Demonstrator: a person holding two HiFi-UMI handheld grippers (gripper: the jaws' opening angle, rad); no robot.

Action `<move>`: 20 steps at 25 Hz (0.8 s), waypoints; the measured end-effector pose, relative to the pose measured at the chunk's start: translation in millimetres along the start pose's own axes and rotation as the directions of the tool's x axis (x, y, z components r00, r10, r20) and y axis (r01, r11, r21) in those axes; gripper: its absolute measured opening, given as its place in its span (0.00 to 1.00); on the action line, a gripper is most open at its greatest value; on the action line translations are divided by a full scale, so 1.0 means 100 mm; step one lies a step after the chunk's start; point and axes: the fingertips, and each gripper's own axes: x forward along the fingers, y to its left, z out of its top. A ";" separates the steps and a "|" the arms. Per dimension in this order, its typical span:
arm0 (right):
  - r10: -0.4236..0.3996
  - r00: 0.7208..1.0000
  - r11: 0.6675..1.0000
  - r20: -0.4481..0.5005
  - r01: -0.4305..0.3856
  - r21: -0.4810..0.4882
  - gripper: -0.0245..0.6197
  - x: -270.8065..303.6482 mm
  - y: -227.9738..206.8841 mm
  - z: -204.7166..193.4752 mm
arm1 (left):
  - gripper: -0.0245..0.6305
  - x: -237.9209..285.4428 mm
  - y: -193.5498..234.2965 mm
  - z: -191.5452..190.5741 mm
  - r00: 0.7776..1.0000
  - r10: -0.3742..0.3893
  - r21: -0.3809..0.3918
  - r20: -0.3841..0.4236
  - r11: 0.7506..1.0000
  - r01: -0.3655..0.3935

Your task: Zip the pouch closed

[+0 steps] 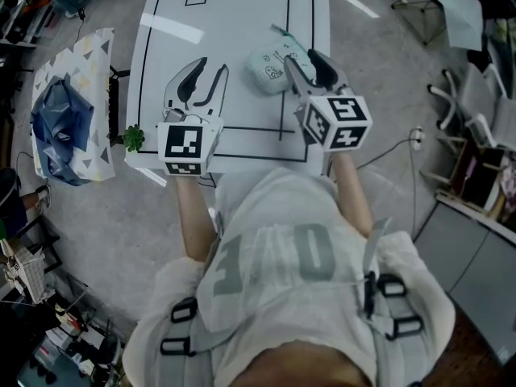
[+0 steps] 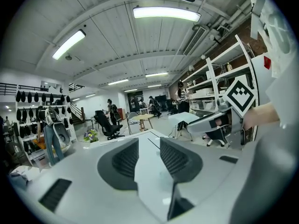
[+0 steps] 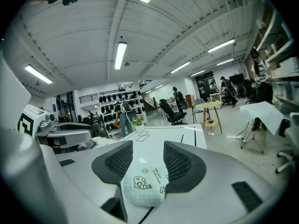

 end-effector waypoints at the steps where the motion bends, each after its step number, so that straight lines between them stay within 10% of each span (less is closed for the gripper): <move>1: 0.001 1.000 1.000 0.003 -0.001 -0.005 0.32 0.00 0.01 0.01 | 0.22 0.00 0.01 0.02 1.000 0.003 -0.011 0.008 1.000 -0.003; 11: 0.060 0.992 0.991 0.108 -0.046 -0.122 0.31 -0.12 0.27 0.41 | 0.13 -0.20 0.15 0.51 0.968 0.156 -0.214 0.199 0.970 -0.112; 20: 0.033 0.978 0.986 0.204 0.001 -0.165 0.05 -0.37 0.50 0.46 | 0.05 -0.22 -0.10 0.65 0.959 0.177 -0.205 0.219 0.970 -0.132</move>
